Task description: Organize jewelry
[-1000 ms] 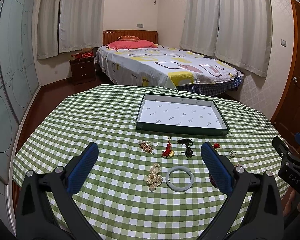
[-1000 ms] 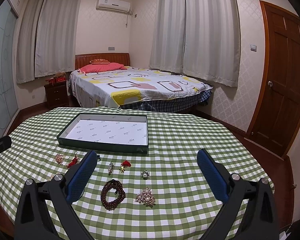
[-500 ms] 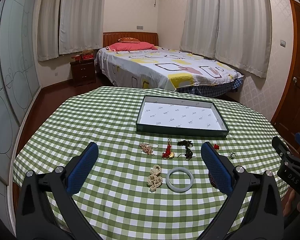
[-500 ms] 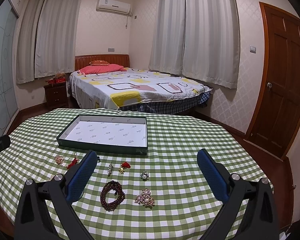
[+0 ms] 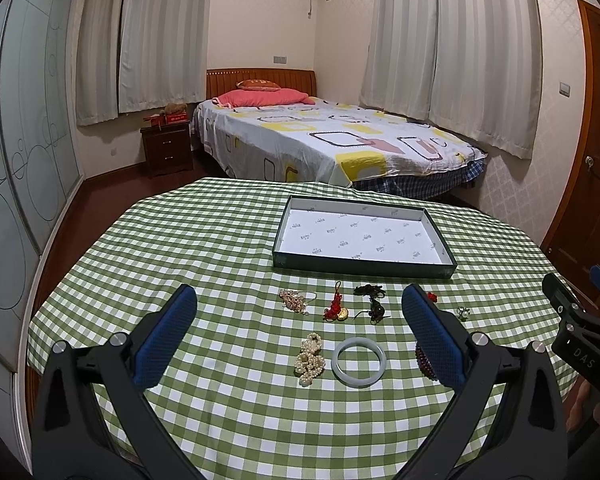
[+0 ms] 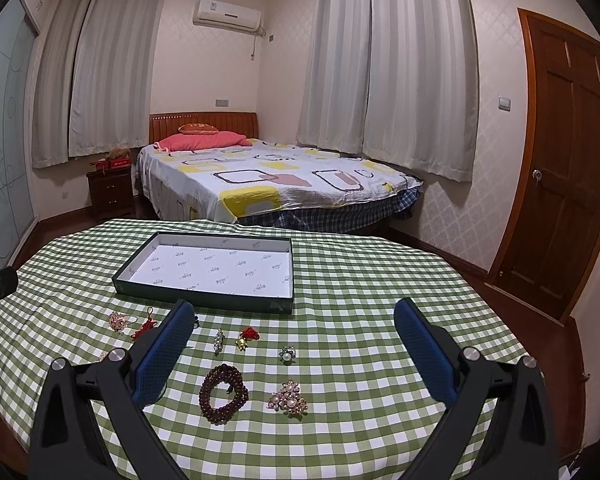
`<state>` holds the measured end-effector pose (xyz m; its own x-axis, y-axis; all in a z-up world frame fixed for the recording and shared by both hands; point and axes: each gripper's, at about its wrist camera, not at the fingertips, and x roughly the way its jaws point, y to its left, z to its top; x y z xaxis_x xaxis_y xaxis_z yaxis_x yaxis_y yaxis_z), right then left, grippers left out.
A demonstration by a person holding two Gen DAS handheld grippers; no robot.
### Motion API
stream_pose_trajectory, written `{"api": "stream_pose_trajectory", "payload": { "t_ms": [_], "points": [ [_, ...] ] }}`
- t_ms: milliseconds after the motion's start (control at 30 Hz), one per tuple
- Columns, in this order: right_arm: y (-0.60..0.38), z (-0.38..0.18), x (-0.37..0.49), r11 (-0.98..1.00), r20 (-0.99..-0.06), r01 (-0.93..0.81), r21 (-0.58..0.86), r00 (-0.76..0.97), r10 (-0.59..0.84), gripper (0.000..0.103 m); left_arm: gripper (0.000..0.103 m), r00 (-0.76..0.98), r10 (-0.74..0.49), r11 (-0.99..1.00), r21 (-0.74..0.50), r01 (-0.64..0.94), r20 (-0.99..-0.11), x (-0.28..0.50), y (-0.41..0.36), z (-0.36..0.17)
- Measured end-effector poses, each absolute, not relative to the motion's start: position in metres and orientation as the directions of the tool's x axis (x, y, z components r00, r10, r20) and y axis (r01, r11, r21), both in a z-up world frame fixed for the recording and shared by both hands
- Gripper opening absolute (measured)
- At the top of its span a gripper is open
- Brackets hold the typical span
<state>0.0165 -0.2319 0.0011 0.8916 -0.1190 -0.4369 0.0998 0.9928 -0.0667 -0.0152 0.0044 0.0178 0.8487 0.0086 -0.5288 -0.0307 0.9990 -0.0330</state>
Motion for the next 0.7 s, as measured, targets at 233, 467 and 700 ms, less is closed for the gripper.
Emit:
{"api": "stream_pose_trajectory", "payload": {
  "t_ms": [233,467,700],
  "points": [
    [-0.232,0.001,0.015,0.992,-0.414,0.099,-0.077,0.902,-0.122,0.098,0.1,0.859,-0.002,0.999,-0.04,-0.021,-0.512,-0.016,0.004,0.016],
    [-0.236,-0.023,0.018,0.995,-0.395,0.066,-0.068,0.914,-0.088,0.098,0.1,0.866,-0.02,0.999,-0.048,-0.004,-0.499,-0.009,0.006,-0.01],
    [-0.248,-0.068,0.03,0.998,-0.451,0.039,-0.057,0.89,-0.061,0.097,0.093,0.794,-0.044,0.997,-0.072,0.0,-0.607,0.02,0.008,-0.067]
  ]
}}
